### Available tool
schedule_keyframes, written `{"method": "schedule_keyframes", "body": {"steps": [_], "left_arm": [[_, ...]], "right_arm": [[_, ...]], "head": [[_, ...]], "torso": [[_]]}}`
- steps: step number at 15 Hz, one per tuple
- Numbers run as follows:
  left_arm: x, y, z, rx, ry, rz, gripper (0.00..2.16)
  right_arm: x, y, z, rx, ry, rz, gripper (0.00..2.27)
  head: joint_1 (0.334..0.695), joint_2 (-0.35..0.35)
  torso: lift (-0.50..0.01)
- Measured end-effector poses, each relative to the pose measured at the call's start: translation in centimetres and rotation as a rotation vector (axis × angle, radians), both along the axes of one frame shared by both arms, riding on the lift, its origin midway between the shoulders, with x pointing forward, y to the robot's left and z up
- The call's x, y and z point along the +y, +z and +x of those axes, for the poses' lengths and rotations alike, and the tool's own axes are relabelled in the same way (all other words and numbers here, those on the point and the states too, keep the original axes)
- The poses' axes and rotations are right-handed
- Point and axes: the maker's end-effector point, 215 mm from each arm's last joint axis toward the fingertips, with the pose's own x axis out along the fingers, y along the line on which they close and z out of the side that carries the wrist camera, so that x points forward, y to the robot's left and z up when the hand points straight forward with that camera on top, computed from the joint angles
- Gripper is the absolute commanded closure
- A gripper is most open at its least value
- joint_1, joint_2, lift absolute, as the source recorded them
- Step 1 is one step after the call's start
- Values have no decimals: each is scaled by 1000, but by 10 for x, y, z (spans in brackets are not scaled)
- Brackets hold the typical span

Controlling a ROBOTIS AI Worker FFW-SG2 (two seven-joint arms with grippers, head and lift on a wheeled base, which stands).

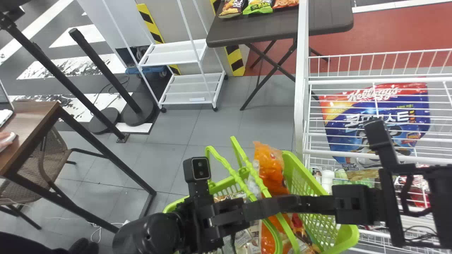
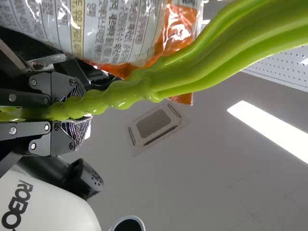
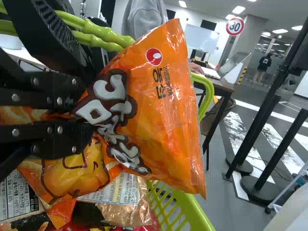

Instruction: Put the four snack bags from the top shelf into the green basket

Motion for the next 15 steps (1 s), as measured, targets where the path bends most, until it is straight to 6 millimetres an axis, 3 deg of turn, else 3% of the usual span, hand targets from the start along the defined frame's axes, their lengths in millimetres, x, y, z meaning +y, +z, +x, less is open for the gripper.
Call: {"method": "schedule_keyframes", "body": {"steps": [5, 12, 13, 15], "left_arm": [[11, -1, 4, 2, 27, 8, 2145], [25, -1, 8, -1, 63, 12, 2145], [27, -1, 8, -1, 67, 10, 2145], [29, 0, 8, -3, 69, 6, 2145]], "right_arm": [[-29, 40, 13, -88, -95, 41, 63], [-95, 89, 31, -186, -259, 96, 60], [-113, 90, 39, -235, -307, 42, 63], [-150, 68, 57, -303, -401, -145, 60]], "head": [[695, 343], [695, 245], [695, 201], [695, 138]], "torso": [[0], [0], [0], [0]]}}
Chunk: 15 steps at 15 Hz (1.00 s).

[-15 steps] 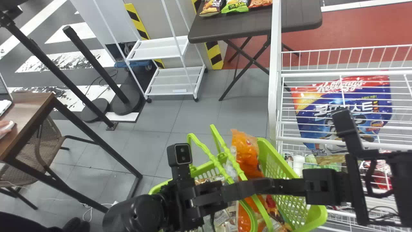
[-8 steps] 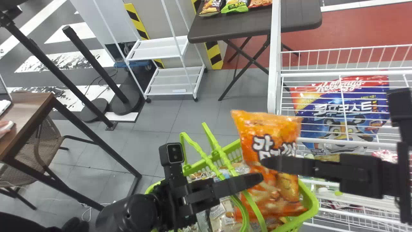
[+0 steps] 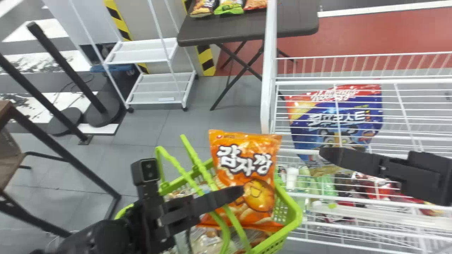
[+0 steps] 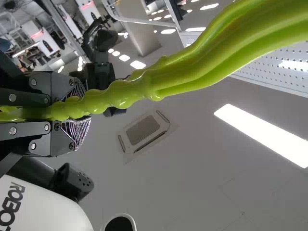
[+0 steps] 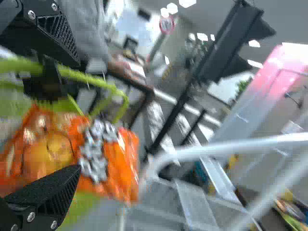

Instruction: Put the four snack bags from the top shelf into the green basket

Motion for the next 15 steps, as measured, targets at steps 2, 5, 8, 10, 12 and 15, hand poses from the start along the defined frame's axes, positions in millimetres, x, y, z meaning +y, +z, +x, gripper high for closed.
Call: {"method": "schedule_keyframes", "body": {"steps": [2, 5, 8, 10, 12, 15], "left_arm": [[0, 0, -1, -1, -1, -1, 2145], [0, -2, -3, 5, 1, -1, 2145], [0, -3, -6, 7, 2, 0, 2145], [0, -3, -7, 6, 2, 0, 2145], [-3, -1, -9, 0, -6, -1, 2145], [-6, 2, -12, -6, -17, -1, 2145]], "right_arm": [[-34, -50, 8, 44, -101, -200, 60], [-83, -81, 58, -127, -330, -409, 60], [-110, -59, 94, -449, -455, -421, 60], [-123, -63, 91, -542, -498, -431, 60], [-129, -72, 83, -574, -519, -433, 60], [-129, -77, 71, -581, -524, -432, 63]], "head": [[695, 84], [695, -11], [695, -60], [695, -81], [695, -100], [695, -111]], "torso": [[0], [0], [0], [0], [0], [0]]}}
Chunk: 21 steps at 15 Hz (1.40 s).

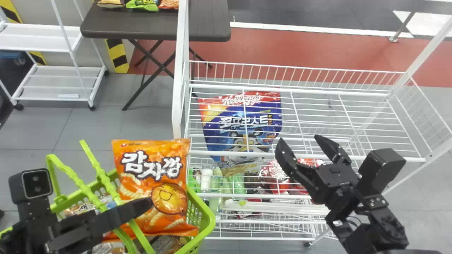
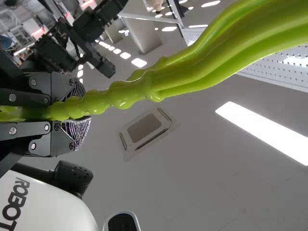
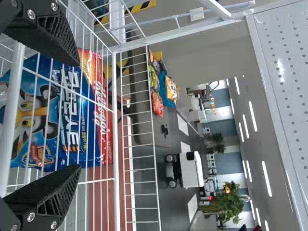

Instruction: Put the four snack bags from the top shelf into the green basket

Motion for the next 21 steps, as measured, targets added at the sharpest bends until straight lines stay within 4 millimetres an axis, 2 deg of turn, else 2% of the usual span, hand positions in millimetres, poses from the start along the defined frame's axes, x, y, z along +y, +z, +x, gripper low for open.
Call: {"method": "schedule_keyframes", "body": {"steps": [8, 21], "left_arm": [[-2, 2, -2, -5, -6, 0, 2145], [-2, 3, -3, -8, -6, 1, 2145]], "right_arm": [[1, 2, -13, -14, -2, 1, 73], [3, 4, -13, -17, -2, 9, 80]], "head": [[695, -115], [695, -112]], "torso": [[0], [0]]}}
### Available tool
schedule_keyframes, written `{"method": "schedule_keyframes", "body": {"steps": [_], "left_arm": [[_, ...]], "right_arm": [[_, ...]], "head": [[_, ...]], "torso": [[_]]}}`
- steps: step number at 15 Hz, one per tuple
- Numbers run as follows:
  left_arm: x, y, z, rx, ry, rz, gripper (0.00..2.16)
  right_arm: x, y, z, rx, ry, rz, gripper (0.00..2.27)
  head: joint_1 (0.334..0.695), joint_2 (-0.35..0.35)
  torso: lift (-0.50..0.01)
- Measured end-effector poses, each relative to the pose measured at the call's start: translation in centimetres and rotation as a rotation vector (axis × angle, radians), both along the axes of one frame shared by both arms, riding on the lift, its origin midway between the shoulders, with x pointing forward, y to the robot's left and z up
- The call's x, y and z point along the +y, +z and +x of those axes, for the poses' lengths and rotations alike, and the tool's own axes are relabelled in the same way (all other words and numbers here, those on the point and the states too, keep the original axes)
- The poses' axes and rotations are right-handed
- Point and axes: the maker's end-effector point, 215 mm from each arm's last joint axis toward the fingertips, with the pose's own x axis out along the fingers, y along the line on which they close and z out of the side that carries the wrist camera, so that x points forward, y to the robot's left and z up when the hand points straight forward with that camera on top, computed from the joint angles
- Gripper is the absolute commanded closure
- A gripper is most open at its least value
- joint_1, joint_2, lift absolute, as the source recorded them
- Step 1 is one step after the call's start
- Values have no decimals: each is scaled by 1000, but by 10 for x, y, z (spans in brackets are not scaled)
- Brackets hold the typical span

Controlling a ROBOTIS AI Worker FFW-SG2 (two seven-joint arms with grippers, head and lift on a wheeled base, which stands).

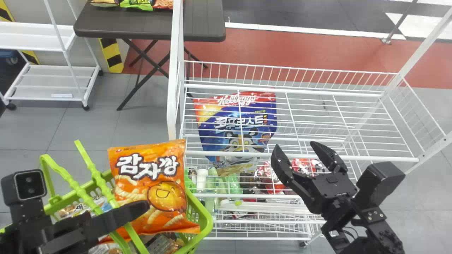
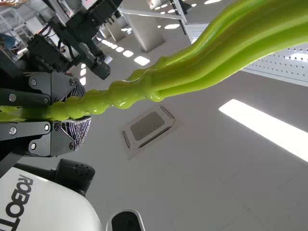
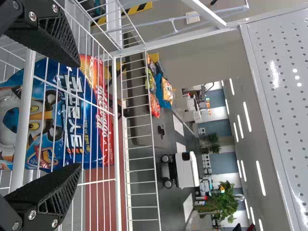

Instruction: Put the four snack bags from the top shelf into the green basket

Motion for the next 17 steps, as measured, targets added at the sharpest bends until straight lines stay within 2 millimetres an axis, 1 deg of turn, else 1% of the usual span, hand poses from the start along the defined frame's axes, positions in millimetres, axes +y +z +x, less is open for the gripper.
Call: {"method": "schedule_keyframes", "body": {"steps": [17], "left_arm": [[-1, 0, -8, 2, -4, 3, 2145]], "right_arm": [[-2, 5, -6, -21, -9, 5, 83]], "head": [[695, -118]], "torso": [[0]]}}
